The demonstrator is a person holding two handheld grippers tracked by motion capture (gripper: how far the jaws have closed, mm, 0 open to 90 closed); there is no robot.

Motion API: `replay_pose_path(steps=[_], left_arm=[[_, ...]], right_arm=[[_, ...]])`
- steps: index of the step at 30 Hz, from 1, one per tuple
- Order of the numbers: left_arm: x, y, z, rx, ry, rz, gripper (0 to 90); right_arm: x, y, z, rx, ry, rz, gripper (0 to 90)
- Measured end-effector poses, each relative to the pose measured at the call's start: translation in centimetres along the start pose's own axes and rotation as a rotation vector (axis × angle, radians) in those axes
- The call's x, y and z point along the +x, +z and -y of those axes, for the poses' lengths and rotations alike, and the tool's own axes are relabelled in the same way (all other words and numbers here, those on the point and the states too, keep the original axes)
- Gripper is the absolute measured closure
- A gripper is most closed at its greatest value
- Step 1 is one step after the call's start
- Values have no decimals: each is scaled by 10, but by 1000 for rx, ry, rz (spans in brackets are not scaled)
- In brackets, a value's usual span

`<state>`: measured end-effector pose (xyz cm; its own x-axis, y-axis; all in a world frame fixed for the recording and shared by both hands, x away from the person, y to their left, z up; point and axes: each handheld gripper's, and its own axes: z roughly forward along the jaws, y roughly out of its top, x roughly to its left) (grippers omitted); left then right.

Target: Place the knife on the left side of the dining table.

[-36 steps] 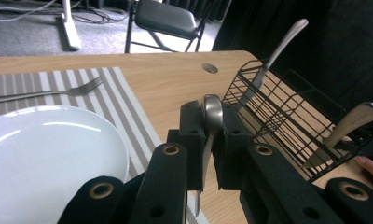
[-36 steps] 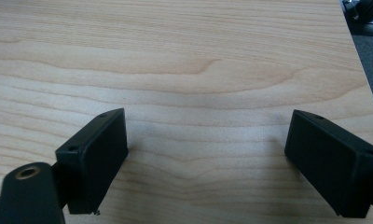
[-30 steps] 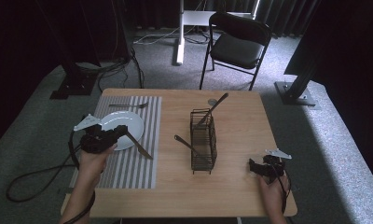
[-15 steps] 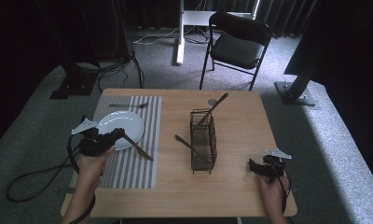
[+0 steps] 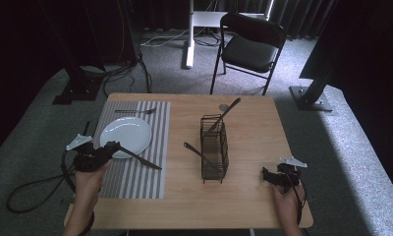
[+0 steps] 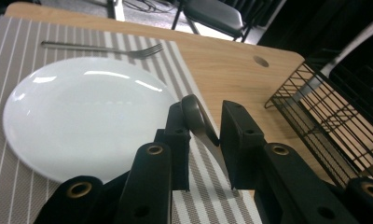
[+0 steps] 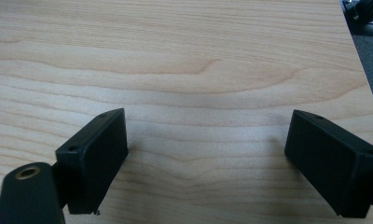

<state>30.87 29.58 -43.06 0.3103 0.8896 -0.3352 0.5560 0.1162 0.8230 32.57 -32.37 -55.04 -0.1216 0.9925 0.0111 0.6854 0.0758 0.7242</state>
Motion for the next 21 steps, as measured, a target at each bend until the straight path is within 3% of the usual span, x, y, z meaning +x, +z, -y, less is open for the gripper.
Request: replay_pose_path(steps=[6,11,14,21], left_arm=[[15,-2,12,15,-7,-32,679],[30,-2,26,15,-51,-33,655],[32,-2,28,13,-45,-38,640],[44,-1,37,22,-78,-62,608]], right_arm=[[0,0,0,0,0,0,124],[0,0,0,0,1,0,124],[0,0,0,0,1,0,125],[0,0,0,0,1,-1,124]])
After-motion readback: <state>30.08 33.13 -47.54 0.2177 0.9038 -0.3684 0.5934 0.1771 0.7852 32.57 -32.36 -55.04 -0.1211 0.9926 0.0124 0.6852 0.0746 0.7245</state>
